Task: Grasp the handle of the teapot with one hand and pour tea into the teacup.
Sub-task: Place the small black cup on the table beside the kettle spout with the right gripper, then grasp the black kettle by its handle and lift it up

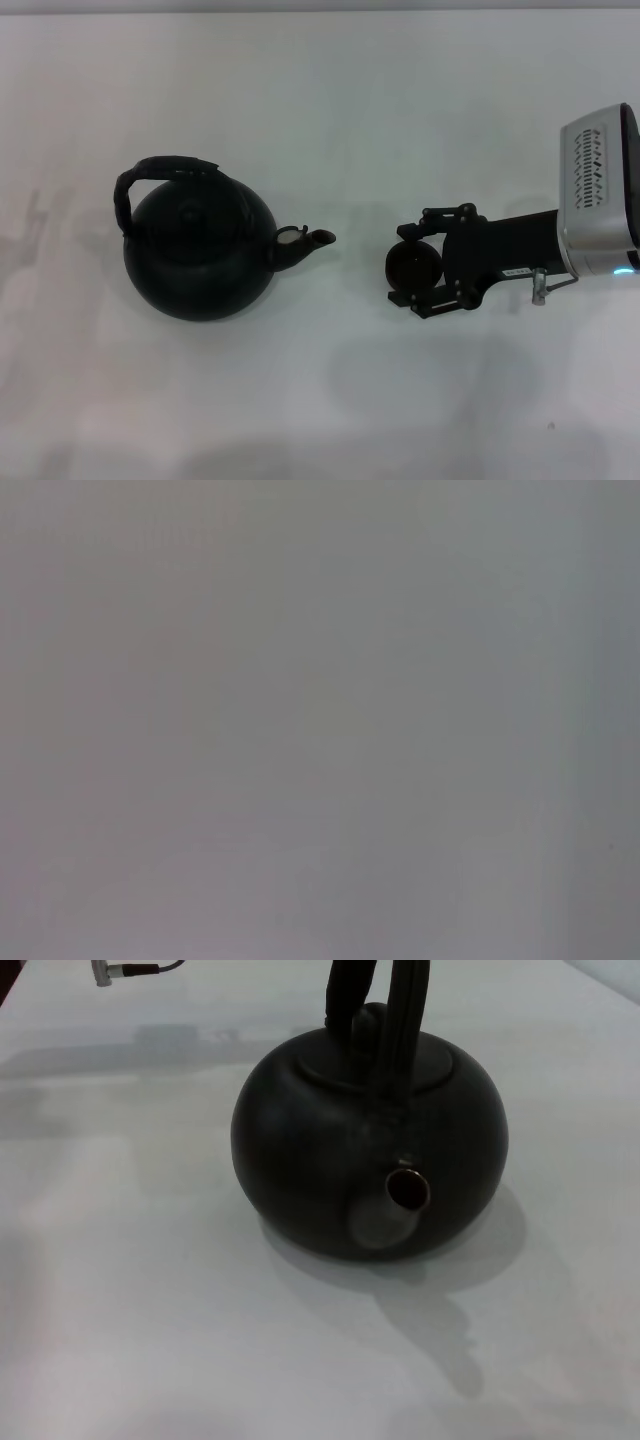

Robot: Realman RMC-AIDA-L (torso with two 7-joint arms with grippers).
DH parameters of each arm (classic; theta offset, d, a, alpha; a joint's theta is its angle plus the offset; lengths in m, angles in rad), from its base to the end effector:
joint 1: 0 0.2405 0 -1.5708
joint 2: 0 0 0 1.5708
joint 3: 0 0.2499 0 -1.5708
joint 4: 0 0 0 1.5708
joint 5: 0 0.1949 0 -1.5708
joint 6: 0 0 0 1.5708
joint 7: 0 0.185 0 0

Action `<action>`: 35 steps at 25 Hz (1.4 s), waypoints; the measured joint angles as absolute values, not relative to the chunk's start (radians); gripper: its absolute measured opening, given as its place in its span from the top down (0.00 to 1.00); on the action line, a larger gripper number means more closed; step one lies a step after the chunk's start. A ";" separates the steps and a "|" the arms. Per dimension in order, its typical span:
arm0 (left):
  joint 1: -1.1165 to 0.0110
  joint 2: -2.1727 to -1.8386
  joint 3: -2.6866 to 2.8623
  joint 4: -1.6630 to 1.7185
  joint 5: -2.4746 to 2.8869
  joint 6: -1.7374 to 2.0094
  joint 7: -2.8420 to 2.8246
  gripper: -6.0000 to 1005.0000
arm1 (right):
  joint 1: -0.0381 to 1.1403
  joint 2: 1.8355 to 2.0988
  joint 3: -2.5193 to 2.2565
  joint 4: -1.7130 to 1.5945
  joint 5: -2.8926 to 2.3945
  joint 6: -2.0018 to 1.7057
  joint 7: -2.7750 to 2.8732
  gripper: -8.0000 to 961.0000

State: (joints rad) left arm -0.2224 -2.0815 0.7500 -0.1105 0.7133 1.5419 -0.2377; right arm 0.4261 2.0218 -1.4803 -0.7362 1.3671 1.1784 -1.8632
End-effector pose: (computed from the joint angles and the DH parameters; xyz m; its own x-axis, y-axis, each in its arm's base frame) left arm -0.3595 0.2538 0.0162 0.6716 -0.0750 0.7371 0.7372 -0.0320 -0.6750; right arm 0.2553 0.2996 -0.1020 0.9837 -0.1298 -0.1242 -0.1487 -0.9763 -0.1575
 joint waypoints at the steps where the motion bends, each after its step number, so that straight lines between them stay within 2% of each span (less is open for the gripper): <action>1: -0.222 -2.082 0.750 -0.110 0.713 1.543 -0.238 0.28 | 0.426 2.022 -1.480 -0.736 1.369 1.179 -1.863 0.13; 5: -0.222 -2.082 0.750 -0.110 0.713 1.546 -0.238 0.28 | 0.421 2.018 -1.478 -0.744 1.396 1.202 -1.863 0.09; 24: -0.144 -2.086 0.919 -0.124 0.718 1.743 -0.243 0.28 | 0.403 2.005 -1.246 -0.788 1.421 1.320 -1.878 0.10; 35: -0.184 -2.080 1.120 -0.136 0.726 1.742 -0.300 0.29 | 0.411 2.010 -1.243 -0.778 1.419 1.291 -1.903 0.10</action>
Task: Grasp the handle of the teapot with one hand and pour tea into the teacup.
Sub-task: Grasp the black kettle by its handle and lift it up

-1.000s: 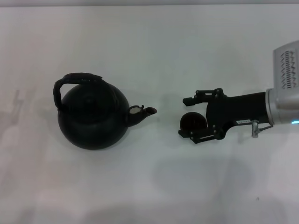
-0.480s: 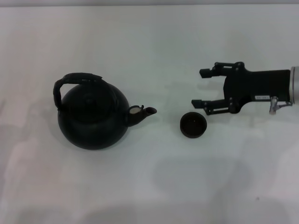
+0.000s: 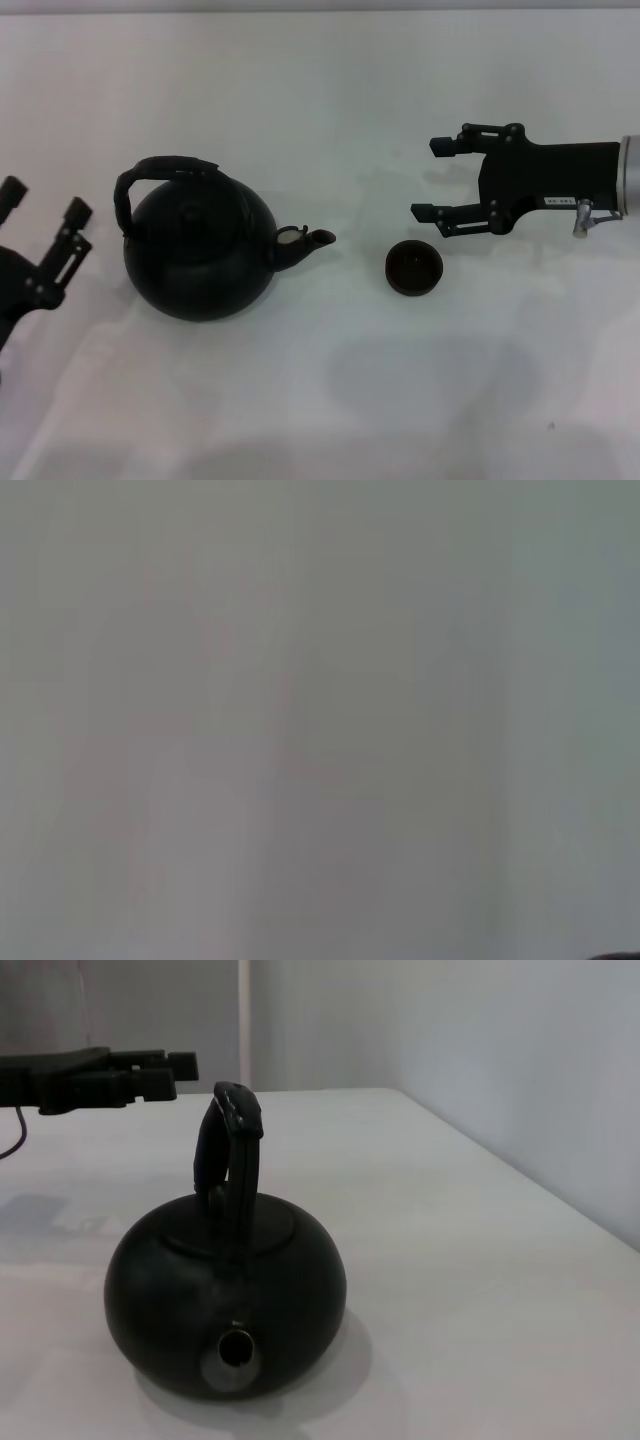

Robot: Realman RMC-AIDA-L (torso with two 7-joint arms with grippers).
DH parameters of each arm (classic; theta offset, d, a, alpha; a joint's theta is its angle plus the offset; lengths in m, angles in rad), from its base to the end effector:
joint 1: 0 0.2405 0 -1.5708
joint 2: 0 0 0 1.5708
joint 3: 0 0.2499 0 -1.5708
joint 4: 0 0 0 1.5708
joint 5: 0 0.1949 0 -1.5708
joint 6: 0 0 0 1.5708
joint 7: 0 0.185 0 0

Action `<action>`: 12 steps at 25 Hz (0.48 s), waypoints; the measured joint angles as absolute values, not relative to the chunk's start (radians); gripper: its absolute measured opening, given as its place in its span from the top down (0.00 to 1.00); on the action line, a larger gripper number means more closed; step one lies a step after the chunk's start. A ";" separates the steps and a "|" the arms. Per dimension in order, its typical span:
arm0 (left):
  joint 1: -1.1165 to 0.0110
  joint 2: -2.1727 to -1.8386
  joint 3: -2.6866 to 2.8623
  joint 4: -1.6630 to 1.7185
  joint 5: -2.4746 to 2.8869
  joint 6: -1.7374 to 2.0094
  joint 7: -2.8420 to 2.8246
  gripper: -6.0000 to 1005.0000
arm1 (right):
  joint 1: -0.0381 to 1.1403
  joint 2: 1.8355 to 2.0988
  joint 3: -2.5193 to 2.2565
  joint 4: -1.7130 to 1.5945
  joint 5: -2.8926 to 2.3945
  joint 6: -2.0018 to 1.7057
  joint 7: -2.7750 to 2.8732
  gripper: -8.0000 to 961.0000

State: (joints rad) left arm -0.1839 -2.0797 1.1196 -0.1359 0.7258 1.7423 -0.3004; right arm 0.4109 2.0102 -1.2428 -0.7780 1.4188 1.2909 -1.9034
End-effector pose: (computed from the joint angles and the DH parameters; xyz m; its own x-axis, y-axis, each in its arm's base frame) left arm -0.3125 0.2152 -0.0212 0.6147 -0.0762 0.7851 0.7017 -0.4016 -0.5885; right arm 0.2421 0.3258 -0.0542 0.9472 -0.1187 -0.2979 -0.2036 -0.9403 -0.2728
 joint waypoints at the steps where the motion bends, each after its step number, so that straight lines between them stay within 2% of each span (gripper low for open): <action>1: -0.188 -2.079 1.130 -0.136 0.726 1.740 -0.305 0.29 | 0.408 2.010 -1.242 -0.777 1.419 1.291 -1.904 0.10; 12: -0.224 -2.074 1.172 -0.127 0.756 1.652 -0.382 0.29 | 0.390 2.012 -1.244 -0.773 1.425 1.297 -1.904 0.10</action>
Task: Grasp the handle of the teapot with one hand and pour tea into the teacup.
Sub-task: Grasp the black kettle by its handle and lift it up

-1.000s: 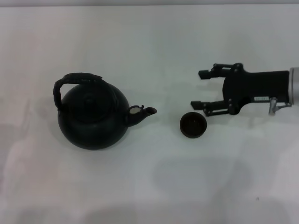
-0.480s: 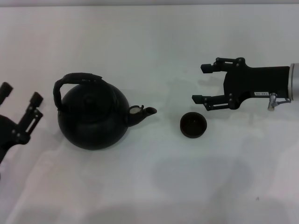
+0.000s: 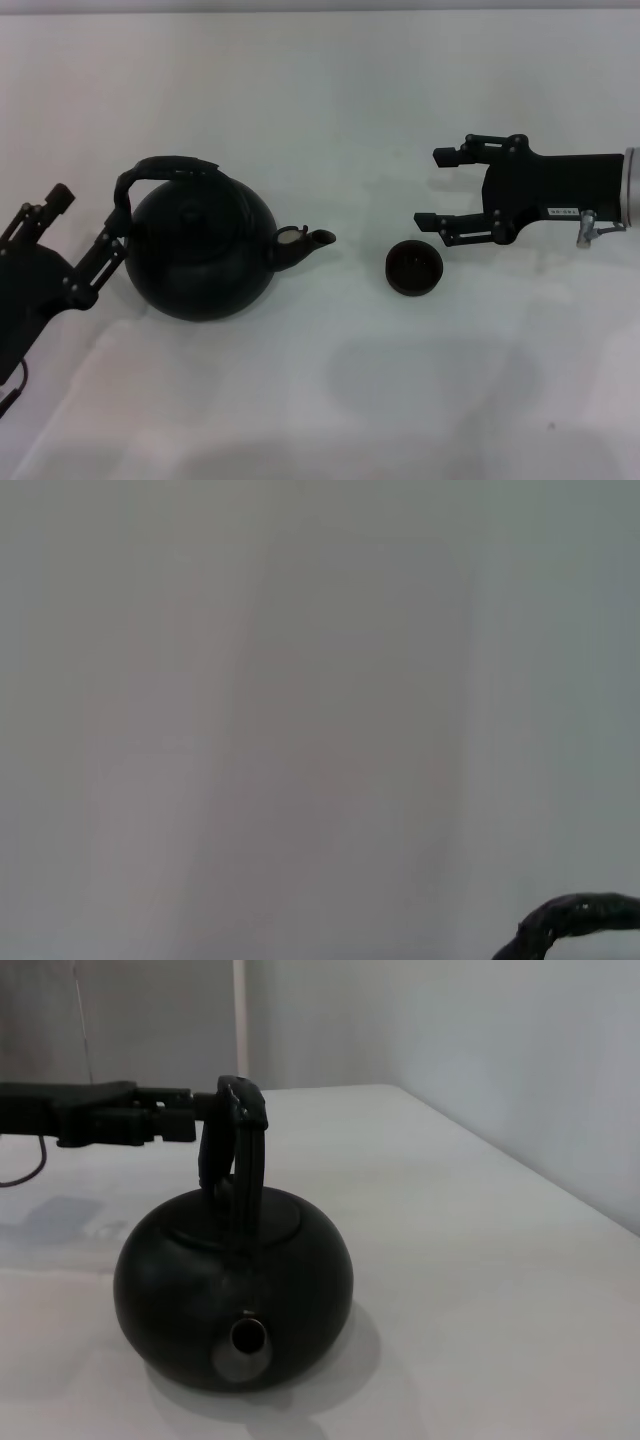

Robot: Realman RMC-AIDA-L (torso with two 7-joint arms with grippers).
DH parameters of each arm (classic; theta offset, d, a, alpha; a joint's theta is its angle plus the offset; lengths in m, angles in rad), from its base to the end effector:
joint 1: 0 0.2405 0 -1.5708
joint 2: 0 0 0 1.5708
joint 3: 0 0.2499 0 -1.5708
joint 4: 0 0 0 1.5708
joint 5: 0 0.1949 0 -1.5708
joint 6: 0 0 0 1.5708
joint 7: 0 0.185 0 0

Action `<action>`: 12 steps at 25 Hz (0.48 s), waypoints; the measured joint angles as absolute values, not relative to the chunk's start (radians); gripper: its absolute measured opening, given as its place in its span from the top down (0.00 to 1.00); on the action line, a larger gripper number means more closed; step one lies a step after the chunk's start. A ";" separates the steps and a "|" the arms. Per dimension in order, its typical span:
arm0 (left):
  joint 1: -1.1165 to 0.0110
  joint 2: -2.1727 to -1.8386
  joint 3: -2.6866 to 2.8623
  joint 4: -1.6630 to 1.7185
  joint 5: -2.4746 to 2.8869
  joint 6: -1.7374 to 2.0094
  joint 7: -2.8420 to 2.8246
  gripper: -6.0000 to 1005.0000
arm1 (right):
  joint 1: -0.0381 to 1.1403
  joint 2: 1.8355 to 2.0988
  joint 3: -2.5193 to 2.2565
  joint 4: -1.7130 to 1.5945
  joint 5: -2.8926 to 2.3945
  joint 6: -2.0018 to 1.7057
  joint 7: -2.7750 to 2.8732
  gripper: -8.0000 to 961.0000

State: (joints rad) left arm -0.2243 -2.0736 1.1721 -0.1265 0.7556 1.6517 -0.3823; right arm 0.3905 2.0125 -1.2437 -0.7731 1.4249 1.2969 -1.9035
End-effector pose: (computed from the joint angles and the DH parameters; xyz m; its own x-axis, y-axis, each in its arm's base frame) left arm -0.3123 0.2260 -0.0386 0.6015 0.0332 0.7982 0.7123 -0.4746 -0.5170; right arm 0.2475 0.3193 -0.0556 0.9411 -0.1419 -0.3070 -0.2276 -0.9371 -0.2645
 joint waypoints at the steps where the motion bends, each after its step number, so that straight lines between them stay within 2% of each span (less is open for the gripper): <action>1: -0.227 -2.074 1.174 -0.126 0.756 1.646 -0.388 0.29 | 0.390 2.013 -1.244 -0.773 1.425 1.298 -1.904 0.10; 12: -0.255 -2.074 1.175 -0.125 0.766 1.615 -0.412 0.29 | 0.390 2.014 -1.257 -0.760 1.428 1.299 -1.906 0.10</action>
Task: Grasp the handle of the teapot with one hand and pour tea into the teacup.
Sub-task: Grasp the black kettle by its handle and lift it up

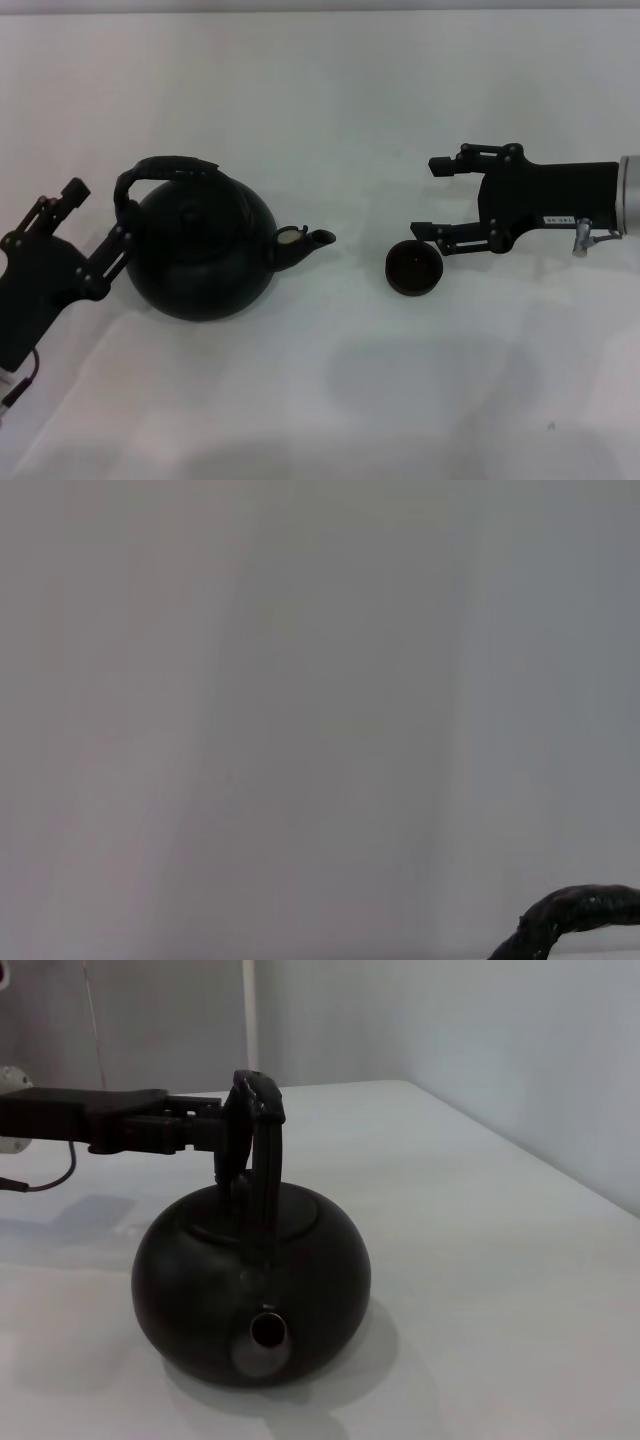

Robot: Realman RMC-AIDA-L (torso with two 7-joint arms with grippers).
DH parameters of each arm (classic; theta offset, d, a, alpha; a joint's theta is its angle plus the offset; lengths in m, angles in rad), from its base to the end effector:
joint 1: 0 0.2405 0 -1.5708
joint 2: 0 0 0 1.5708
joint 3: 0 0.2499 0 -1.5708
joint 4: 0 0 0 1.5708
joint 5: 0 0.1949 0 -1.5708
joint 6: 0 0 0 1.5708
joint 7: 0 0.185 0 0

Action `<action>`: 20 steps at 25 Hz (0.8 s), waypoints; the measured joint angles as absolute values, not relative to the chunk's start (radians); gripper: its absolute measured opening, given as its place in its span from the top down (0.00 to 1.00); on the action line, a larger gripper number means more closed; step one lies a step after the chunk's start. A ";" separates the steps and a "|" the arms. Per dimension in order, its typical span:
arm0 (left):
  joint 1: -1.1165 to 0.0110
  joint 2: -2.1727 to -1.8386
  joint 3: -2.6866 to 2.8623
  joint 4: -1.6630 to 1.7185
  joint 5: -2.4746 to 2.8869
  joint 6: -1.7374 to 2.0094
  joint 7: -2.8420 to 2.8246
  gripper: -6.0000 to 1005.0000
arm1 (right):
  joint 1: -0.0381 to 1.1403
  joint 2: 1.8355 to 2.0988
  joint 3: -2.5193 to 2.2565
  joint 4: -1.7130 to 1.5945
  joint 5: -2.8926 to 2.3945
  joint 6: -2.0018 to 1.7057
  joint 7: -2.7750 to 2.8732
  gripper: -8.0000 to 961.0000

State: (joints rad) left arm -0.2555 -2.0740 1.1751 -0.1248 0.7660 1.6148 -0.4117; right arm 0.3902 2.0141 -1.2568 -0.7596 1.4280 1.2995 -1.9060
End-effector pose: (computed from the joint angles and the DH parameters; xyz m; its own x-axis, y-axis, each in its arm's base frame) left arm -0.3095 0.2358 -0.0442 0.5960 0.0620 0.8006 0.7152 -0.4943 -0.4941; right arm 0.2483 0.3153 -0.0600 0.9400 -0.1507 -0.3062 -0.2312 -0.9411 -0.2468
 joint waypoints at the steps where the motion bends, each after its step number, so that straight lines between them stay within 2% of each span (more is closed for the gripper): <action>1: -0.261 -2.074 1.175 -0.126 0.766 1.613 -0.412 0.29 | 0.390 2.014 -1.257 -0.757 1.428 1.299 -1.907 0.10; 15: -0.290 -2.074 1.177 -0.123 0.768 1.568 -0.443 0.30 | 0.388 2.017 -1.258 -0.717 1.441 1.299 -1.936 0.10; 20: -0.290 -2.077 1.177 -0.123 0.776 1.567 -0.433 0.48 | 0.388 2.017 -1.258 -0.710 1.441 1.296 -1.944 0.10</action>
